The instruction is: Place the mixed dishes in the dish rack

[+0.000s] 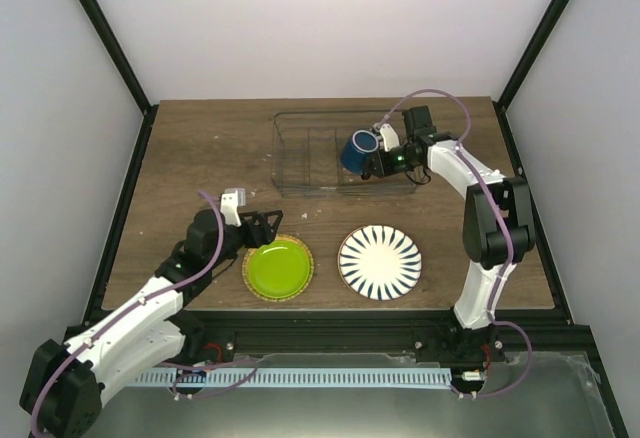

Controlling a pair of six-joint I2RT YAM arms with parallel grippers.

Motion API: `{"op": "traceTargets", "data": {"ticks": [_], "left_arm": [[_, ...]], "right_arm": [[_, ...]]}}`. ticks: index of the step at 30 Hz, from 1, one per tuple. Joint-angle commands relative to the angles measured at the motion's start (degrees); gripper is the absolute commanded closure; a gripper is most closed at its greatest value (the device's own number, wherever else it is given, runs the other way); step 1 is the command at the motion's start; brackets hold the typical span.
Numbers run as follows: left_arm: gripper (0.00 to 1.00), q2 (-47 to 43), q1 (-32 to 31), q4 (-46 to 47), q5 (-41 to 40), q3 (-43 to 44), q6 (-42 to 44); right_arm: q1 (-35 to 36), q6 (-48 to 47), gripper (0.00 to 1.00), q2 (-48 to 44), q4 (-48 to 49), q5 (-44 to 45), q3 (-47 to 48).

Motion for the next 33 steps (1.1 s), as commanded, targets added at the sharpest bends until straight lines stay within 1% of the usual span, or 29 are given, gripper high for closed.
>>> {"op": "traceTargets", "data": {"ticks": [1, 10, 15, 19, 22, 27, 30, 33], "left_arm": [[0.12, 0.26, 0.43, 0.29, 0.91, 0.48, 0.85], [0.12, 0.38, 0.52, 0.15, 1.08, 0.54, 0.79], [0.12, 0.61, 0.55, 0.21, 1.24, 0.51, 0.70], [0.12, 0.82, 0.57, 0.16, 1.33, 0.49, 0.60], [0.12, 1.19, 0.53, 0.44, 1.50, 0.47, 0.51], [0.12, 2.01, 0.53, 0.73, 1.82, 0.56, 0.35], [0.12, 2.17, 0.57, 0.90, 1.86, 0.44, 0.34], [0.12, 2.36, 0.58, 0.98, 2.19, 0.48, 0.37]], "right_arm": [[-0.52, -4.48, 0.99, 1.76, -3.23, -1.93, 5.01], [-1.05, -5.71, 0.99, 4.65, -7.41, 1.50, 6.62], [-1.13, -5.51, 0.99, 4.15, -8.65, 7.21, 6.41], [-1.14, -4.96, 0.99, 4.16, -10.64, 13.83, 6.65], [-1.14, -4.70, 0.99, 3.89, -11.55, 15.34, 6.82], [-1.16, -4.41, 0.84, 2.71, -12.70, 17.04, 6.48], [-1.13, -4.25, 0.73, 2.07, -12.89, 17.47, 6.05], [-1.16, -4.15, 0.67, 1.43, -12.96, 17.04, 5.70]]}}
